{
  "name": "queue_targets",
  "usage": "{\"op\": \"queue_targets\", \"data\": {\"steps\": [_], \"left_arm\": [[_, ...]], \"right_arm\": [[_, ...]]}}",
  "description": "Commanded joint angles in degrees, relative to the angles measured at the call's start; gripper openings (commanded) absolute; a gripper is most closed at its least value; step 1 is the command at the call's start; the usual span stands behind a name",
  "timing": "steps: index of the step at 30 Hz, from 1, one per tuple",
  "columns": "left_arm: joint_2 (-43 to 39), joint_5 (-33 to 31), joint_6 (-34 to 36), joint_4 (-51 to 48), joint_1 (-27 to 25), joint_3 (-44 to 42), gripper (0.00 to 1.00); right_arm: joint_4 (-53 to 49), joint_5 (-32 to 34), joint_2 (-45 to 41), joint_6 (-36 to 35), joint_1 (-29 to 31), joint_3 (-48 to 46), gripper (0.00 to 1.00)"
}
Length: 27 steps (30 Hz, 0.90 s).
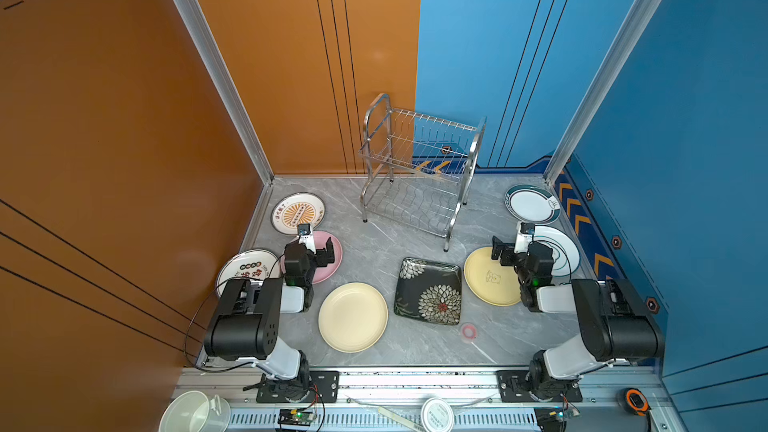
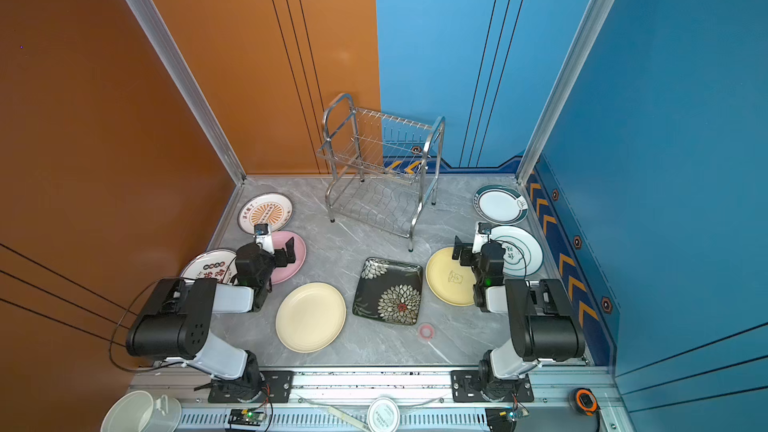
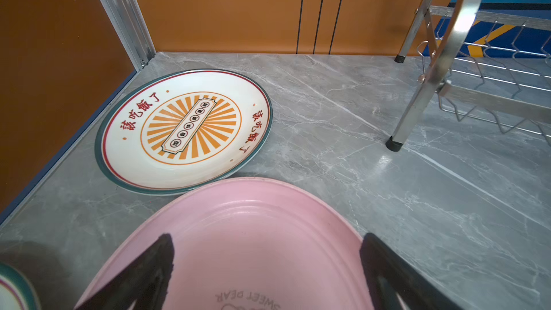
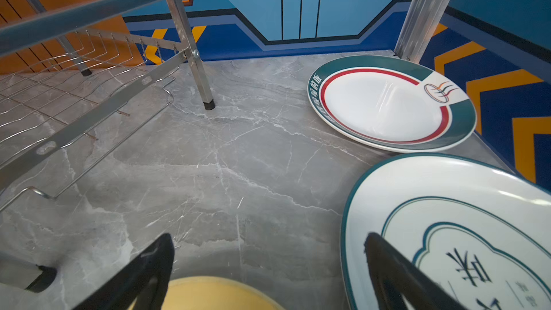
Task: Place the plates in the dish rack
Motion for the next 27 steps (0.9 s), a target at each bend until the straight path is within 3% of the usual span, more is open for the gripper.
{"op": "queue_targets", "data": {"steps": [1,27], "left_arm": [[0.42,1.18,0.81,-0.68,-0.18,0.77,0.98],[0.37,3.84,2.02,-1.17,-0.51,0.98,0.98]], "right_arm": [[-0.57,-0.87,0.22,-0.19,-0.08,0.56,1.0],[-0.53,-0.76,0.11,-0.1,-0.08,0.62,1.0]]}}
